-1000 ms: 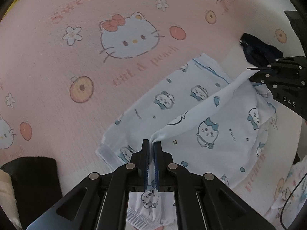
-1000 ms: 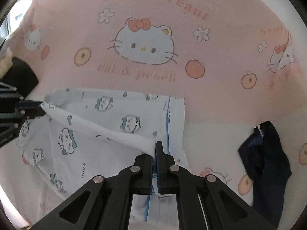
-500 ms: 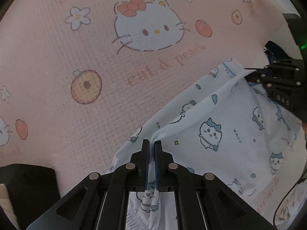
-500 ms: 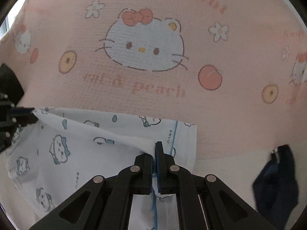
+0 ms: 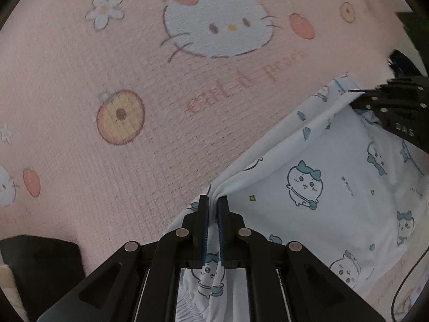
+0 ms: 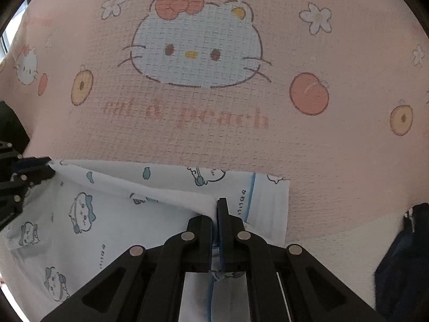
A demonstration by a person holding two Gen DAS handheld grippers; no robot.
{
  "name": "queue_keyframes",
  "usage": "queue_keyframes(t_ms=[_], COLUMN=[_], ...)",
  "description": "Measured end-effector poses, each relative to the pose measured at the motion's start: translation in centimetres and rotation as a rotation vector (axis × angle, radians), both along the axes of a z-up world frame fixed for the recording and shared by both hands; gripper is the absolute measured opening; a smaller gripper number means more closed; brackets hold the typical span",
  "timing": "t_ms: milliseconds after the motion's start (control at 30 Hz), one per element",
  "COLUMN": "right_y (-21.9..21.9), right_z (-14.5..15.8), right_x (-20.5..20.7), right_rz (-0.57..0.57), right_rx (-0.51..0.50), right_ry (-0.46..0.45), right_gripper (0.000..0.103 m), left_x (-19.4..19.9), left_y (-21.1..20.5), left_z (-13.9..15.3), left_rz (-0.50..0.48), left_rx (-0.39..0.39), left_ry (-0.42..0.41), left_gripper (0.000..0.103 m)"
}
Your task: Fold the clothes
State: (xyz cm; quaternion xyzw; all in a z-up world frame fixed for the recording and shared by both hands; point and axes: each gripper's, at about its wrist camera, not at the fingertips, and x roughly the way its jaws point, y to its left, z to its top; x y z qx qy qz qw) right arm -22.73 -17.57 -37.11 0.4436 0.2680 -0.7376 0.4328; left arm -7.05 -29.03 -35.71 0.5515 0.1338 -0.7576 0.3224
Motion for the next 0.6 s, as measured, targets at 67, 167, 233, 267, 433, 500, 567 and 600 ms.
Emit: queue_keyframes(t_ms=[67,167,233,267,433,500,567,600], right_y=[-0.1,-0.4,-0.4,-0.2,0.3,0.8,1.6,2.1], right_z=[-0.1,-0.6,-1.3,-1.7,-1.5,-0.9,0.2,0.6], right_x=[-0.1,-0.4,-0.9,-1.2,-1.8,-2.1,-2.6,-2.9], right_rz=[0.003,0.007,-0.018,-0.039,-0.066,-0.076,-0.092,-0.099], right_rx=[-0.004,0.003,-0.002,-0.007,-0.045,-0.069,-0.131,-0.15], right_ry=[0.007,0.006,-0.031,-0.052,-0.042,-0.008,-0.026,-0.043], right_gripper=[0.004,0.004,0.004,0.005,0.051,0.079,0.079,0.079], left_x=[0.1,0.1,0.1,0.2,1.4,2.2,3.2,3.7], left_y=[-0.3,-0.6,-0.7,-0.8,-1.0,-1.3,-1.9,-2.2], left_z=[-0.1,-0.3,-0.8,-1.1,-0.9,-0.2,0.9,1.5], left_rz=[0.019,0.033,0.045,0.053,0.108,0.152,0.2,0.22], left_rx=[0.016,0.024,0.035,0.039,0.057,0.083,0.15,0.178], left_ry=[0.011,0.007,-0.012,-0.023,0.048,0.109,0.18,0.208], left_gripper=[0.005,0.005,0.006,0.007,0.007,0.007,0.007,0.007])
